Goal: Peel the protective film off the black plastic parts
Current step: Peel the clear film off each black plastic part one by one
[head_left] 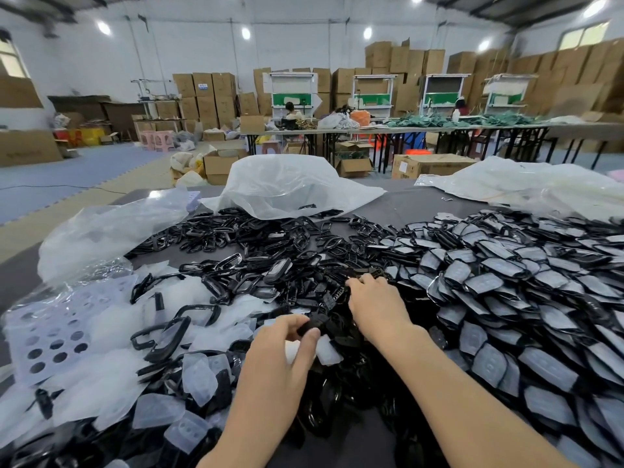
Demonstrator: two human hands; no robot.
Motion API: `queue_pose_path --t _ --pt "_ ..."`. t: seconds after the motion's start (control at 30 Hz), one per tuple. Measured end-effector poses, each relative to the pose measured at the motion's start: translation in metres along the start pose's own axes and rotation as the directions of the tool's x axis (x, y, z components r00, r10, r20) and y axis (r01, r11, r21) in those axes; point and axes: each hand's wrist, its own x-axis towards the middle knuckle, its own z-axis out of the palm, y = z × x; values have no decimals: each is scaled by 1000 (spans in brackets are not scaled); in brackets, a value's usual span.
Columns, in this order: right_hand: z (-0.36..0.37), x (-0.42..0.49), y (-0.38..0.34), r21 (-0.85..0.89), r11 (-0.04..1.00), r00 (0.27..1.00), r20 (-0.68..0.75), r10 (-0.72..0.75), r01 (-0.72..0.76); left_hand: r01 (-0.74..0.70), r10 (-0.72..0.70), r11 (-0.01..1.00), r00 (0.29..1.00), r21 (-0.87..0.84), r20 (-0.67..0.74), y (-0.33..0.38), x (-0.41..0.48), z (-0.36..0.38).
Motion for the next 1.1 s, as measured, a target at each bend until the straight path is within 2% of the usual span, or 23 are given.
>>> queue_pose_path --t 0.07,0.13,0.17,0.23,0.33,0.4,0.47,0.57,0.83,1.1 --pt "0 -4 2 -59 998 997 -64 -40 37 50 -53 993 998 -106 -26 2 1 -3" --pt "-1 -11 3 -40 998 988 -138 -63 58 67 -74 987 996 -148 -44 5 2 -4" --pt "-3 -15 4 42 997 979 -195 -55 65 64 -73 985 996 -158 -50 8 2 -5" --pt "-11 -27 4 328 942 952 -306 30 75 41 -52 985 997 -167 -60 11 2 -6" --pt "-20 -47 3 726 680 935 -304 184 102 29 -40 987 997 -156 -68 16 1 -6" --pt "-20 -62 0 910 409 950 -185 251 68 58 -72 975 996 -214 -55 19 1 -6" --pt "-18 -75 -4 985 173 958 -61 279 12 84 -95 958 995 -275 -24 22 0 -7" --pt "-14 -85 -7 1000 4 960 12 279 -13 112 -114 939 993 -324 14 24 -1 -7" --pt "-13 -89 -12 973 -222 976 101 192 -57 133 -116 917 991 -377 67 24 -2 -1" --pt "-13 -88 -14 971 -229 986 97 138 -64 154 -140 917 988 -368 66 22 -1 1"
